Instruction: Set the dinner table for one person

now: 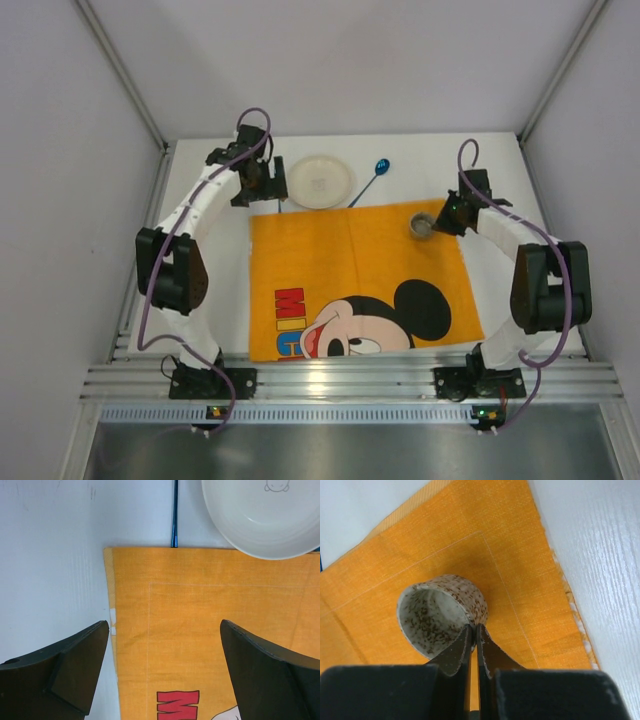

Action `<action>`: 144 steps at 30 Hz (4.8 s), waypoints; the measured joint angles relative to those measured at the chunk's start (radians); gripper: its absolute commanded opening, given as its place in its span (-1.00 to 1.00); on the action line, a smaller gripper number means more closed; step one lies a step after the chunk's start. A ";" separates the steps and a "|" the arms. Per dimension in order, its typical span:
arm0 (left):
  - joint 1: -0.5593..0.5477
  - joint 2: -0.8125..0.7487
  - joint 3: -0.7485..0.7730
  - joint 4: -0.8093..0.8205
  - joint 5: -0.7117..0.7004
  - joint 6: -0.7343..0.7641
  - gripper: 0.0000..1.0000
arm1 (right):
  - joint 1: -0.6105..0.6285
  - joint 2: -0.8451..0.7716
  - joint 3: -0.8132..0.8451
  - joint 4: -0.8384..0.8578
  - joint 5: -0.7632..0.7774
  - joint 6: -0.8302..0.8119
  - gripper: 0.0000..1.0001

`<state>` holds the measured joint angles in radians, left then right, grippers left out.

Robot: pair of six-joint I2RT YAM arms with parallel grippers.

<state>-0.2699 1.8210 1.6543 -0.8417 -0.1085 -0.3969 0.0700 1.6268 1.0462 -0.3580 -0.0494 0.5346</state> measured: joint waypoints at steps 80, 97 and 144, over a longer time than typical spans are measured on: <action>0.009 -0.185 -0.052 0.036 0.016 -0.049 -1.00 | 0.330 0.689 1.056 -0.211 -0.230 0.019 0.15; -0.163 -0.448 -0.701 0.104 0.076 -0.285 -1.00 | 0.327 0.814 1.077 -0.198 -0.201 0.113 0.12; -0.169 -0.304 -0.426 0.054 -0.085 -0.168 0.61 | 0.292 -0.024 0.167 -0.058 -0.154 0.146 -1.00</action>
<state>-0.4393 1.5173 1.2285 -0.7876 -0.1940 -0.5652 0.3622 1.6028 1.2129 -0.4156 -0.2035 0.6804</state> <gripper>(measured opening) 0.800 0.028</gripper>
